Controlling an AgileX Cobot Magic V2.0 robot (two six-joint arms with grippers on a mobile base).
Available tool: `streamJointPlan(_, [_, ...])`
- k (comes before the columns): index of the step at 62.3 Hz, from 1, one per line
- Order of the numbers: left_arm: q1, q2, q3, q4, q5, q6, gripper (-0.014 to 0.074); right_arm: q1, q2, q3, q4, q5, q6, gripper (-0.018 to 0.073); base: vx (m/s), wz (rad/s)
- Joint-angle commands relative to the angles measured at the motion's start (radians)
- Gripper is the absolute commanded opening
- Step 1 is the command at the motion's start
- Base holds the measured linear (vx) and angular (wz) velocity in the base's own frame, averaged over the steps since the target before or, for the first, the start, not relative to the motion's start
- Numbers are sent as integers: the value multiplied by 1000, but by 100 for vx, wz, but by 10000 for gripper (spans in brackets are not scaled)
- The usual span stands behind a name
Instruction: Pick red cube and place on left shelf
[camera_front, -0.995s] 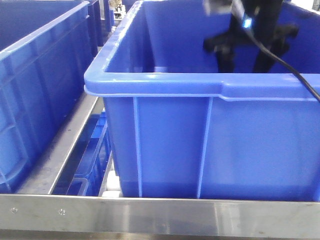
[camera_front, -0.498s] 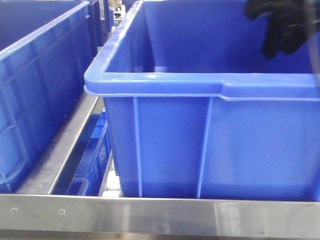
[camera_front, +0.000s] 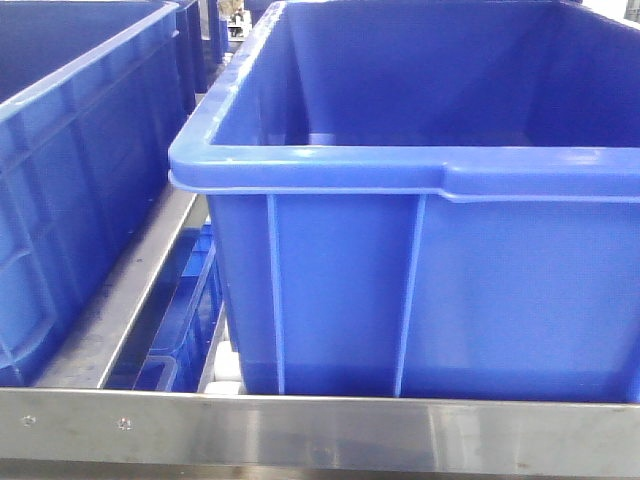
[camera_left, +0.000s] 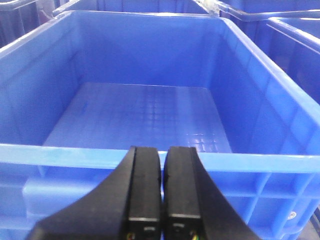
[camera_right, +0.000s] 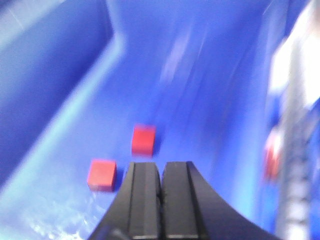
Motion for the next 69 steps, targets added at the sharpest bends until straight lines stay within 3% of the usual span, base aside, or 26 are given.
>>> streamJointPlan(1, [-1,-14,24,-2,-90,-7,102,-5,-170,45,-29,-88,-7,52,0,0])
streamJointPlan(18, [-1,-14,24,-2,-90,-7,102,-5,-500,231,-48,-87,-7,51,0,0])
streamJointPlan(38, [-1,-14,24,-2,-90,-7,102,-5,-507,251,-50,-73,-7,51,0,0])
streamJointPlan(48, [-1,-14,24,-2,-90,-7,102,-5,-507,251,-124,-56,-7,51,0,0])
streamJointPlan(69, [-1,-14,24,-2,-90,-7,102,-10,-507,252,-117,-58,-6,51,0,0])
